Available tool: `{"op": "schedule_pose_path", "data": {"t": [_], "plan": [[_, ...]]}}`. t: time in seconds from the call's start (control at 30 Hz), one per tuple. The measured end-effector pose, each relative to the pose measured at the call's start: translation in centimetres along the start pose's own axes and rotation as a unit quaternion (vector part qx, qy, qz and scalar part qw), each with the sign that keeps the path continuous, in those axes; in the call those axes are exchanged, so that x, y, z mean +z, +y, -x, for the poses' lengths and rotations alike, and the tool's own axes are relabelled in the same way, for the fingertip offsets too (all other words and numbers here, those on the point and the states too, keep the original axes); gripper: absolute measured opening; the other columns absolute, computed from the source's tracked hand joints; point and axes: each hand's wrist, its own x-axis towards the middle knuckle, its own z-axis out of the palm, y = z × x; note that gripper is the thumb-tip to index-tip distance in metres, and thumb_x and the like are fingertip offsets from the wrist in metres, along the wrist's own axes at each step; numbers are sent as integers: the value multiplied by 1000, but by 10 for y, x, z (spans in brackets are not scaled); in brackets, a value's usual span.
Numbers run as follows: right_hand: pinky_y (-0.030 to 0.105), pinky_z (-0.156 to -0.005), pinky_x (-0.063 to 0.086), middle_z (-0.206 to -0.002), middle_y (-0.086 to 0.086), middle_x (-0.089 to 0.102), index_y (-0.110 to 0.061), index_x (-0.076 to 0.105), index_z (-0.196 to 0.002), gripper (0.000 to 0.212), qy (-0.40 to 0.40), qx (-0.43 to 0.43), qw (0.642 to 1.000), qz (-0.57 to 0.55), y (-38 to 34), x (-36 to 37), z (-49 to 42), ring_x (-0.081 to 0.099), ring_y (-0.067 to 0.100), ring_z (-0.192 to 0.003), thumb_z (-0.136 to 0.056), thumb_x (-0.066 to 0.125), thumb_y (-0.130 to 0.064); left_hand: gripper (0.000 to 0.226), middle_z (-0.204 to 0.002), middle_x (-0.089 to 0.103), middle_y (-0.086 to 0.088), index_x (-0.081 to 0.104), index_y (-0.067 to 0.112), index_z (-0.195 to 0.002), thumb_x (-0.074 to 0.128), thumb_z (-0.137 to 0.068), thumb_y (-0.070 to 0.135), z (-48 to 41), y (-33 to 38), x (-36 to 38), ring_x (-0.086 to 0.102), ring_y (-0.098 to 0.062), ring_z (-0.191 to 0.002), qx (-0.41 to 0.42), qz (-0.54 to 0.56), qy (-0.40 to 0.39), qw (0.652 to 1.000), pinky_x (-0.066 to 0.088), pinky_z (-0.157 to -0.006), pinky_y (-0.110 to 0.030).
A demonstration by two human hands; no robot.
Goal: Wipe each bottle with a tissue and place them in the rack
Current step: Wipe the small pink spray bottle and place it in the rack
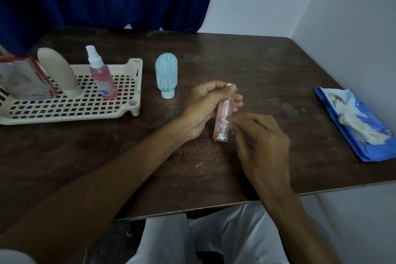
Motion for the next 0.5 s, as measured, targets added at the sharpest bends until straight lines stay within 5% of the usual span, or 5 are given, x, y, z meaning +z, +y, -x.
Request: {"op": "schedule_pose_path", "data": {"t": [0.17,0.5], "plan": [[7,-75,33,-96,-1,71,-14,76,-103,18,30,5,999,19,3,-2,-19,60,19,-88,-86,73,-7,27,-96,76,-13,65,-2,-110,68,-92,18,3,-1,4,71,-15,-79,-2,-35,4,999,57,-68,-28],[2,-84,34,-98,1,69,-11,76,-103,19,11,-10,1000,11,2,-1,-2,54,9,-91,-84,73,-6,18,-97,75,-19,66,0,-103,67,-92,14,1,0,3,75,-27,-88,2,-3,-5,1000,60,-71,-31]]}}
